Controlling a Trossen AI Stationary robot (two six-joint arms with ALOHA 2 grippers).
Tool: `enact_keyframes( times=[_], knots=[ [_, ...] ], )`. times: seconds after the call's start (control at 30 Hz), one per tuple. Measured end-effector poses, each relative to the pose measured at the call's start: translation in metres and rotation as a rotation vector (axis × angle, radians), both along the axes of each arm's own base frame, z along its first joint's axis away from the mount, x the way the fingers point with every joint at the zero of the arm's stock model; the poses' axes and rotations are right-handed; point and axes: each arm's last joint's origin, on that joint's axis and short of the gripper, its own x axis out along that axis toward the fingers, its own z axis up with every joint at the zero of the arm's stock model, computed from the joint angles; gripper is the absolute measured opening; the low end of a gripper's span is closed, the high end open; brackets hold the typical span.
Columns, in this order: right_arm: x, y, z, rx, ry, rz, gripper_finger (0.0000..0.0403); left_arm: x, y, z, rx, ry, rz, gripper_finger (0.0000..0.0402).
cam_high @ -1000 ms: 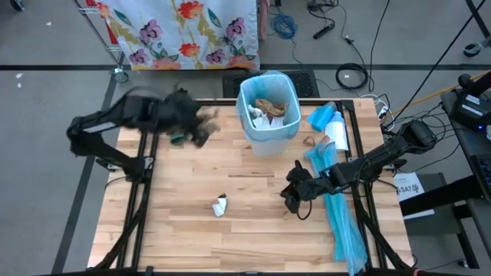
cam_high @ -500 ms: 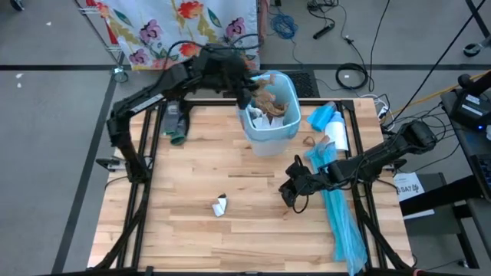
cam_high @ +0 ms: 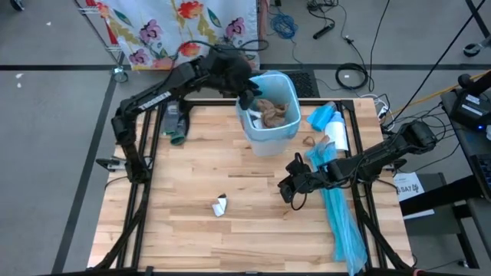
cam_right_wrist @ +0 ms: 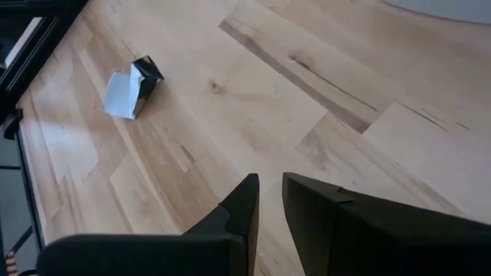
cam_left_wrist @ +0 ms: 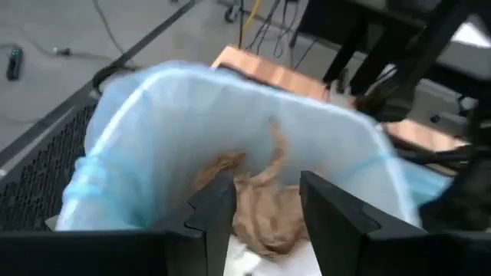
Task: Place trash/remove bag and relplace
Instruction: Put the piece of magazine into the trash bin
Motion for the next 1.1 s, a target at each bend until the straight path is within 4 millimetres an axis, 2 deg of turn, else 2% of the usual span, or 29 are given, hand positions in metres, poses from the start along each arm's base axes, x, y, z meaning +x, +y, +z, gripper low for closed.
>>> enact_keyframes(
  times=[0.2,0.43,0.53,0.67,0.83,0.97,1.1],
  knots=[
    [0.0,0.0,0.0,-0.01,0.003,0.01,0.0051,-0.05,-0.033,0.033,-0.011,0.041,0.008,0.0144],
    [0.0,0.0,0.0,-0.029,0.011,0.033,0.0051,-0.086,-0.098,0.046,0.05,0.195,0.036,0.0141],
    [-0.001,0.0,0.0,-0.043,0.013,0.047,0.0051,-0.093,-0.122,0.04,0.04,0.259,0.062,0.0141],
    [-0.001,0.0,0.0,-0.05,0.015,0.055,0.0051,-0.087,-0.149,0.005,-0.012,0.412,0.105,0.0141],
    [-0.001,0.001,-0.001,-0.043,0.015,0.061,0.0051,-0.072,-0.181,-0.063,-0.103,0.575,0.158,0.0141],
    [-0.001,0.004,-0.001,-0.016,0.019,0.078,0.0051,-0.063,-0.209,-0.119,-0.187,0.597,0.117,0.0141],
    [-0.003,0.007,-0.001,-0.006,0.018,0.084,0.0051,-0.06,-0.225,-0.168,-0.42,0.576,0.141,0.014]
  ],
)
